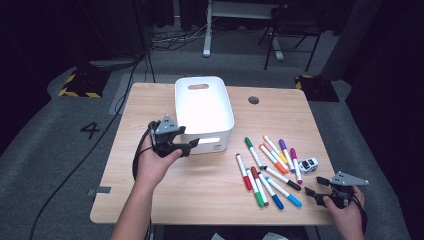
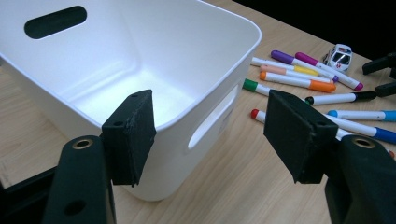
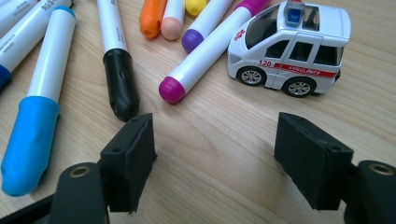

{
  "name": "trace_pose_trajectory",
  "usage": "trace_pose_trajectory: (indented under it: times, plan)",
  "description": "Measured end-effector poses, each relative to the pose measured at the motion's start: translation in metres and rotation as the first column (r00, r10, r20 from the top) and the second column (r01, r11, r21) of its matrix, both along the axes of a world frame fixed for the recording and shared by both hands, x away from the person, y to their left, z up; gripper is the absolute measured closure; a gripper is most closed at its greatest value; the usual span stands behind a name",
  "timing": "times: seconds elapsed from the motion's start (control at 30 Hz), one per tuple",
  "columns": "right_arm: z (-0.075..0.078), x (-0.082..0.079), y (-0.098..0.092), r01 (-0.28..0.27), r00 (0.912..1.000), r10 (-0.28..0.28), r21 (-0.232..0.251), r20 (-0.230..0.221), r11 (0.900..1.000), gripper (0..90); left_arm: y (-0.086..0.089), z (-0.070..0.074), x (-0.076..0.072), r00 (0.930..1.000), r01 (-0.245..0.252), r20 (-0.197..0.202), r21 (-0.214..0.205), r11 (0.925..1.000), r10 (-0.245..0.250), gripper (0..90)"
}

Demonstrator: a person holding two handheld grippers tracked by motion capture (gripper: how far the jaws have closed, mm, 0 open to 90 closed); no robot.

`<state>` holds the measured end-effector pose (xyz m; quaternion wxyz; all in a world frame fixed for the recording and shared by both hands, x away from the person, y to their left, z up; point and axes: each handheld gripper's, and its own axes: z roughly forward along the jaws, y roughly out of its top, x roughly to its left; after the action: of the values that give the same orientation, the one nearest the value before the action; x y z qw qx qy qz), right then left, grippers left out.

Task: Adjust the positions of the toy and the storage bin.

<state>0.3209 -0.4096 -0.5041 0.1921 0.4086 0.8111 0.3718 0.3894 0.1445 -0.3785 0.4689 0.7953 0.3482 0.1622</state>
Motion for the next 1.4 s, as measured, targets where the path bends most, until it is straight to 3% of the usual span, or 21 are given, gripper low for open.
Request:
trace_pose_trajectory:
  times: [0.27, 0.4, 0.5, 0.57, 0.67, 1.0, 1.13, 1.27, 1.3, 1.4]
  plan:
    - [0.000, 0.000, -0.001, -0.005, 1.0000, 0.005, -0.005, 0.001, 1.0000, 29.3, -0.004, -0.006, 0.017, 0.9999, -0.003, -0.017, -0.007, 1.0000, 0.003, 35.4]
    - [0.000, 0.000, 0.000, -0.003, 1.0000, 0.003, -0.005, 0.001, 1.0000, 29.3, -0.005, -0.009, 0.015, 0.9998, 0.015, -0.015, -0.037, 0.9992, -0.016, 37.6]
    - [0.000, 0.000, 0.000, -0.002, 1.0000, 0.002, -0.003, 0.000, 1.0000, 29.3, -0.006, -0.011, 0.010, 0.9998, 0.020, 0.006, -0.041, 0.9990, -0.019, 37.0]
    - [0.000, 0.000, 0.000, -0.002, 1.0000, 0.002, -0.002, 0.001, 1.0000, 29.3, -0.005, -0.011, 0.006, 0.9998, 0.018, 0.004, -0.052, 0.9985, -0.018, 37.0]
    - [0.000, 0.000, 0.000, 0.000, 1.0000, 0.000, -0.001, 0.001, 1.0000, 29.3, -0.007, -0.010, -0.003, 0.9996, 0.029, -0.001, -0.031, 0.9991, -0.029, 36.9]
    - [0.000, 0.000, 0.000, 0.000, 1.0000, 0.000, -0.001, 0.001, 1.0000, 29.3, -0.016, -0.009, -0.029, 0.9968, 0.079, -0.013, -0.024, 0.9966, -0.080, 36.7]
    - [0.000, 0.000, 0.000, 0.000, 1.0000, 0.000, -0.001, 0.001, 1.0000, 29.3, -0.016, -0.006, -0.035, 0.9943, 0.107, -0.011, 0.022, 0.9941, -0.106, 45.7]
    - [0.000, 0.000, 0.000, 0.000, 1.0000, 0.000, -0.001, 0.001, 1.0000, 29.3, -0.015, -0.006, -0.041, 0.9906, 0.136, -0.017, 0.036, 0.9901, -0.135, 51.9]
    - [0.000, 0.000, 0.000, 0.000, 1.0000, 0.000, -0.001, 0.001, 1.0000, 29.3, -0.015, -0.006, -0.045, 0.9894, 0.143, -0.024, 0.020, 0.9895, -0.143, 53.0]
    - [0.000, 0.000, 0.000, -0.001, 1.0000, 0.001, -0.002, 0.001, 1.0000, 29.3, -0.013, -0.006, -0.050, 0.9886, 0.149, -0.027, 0.024, 0.9886, -0.148, 53.2]
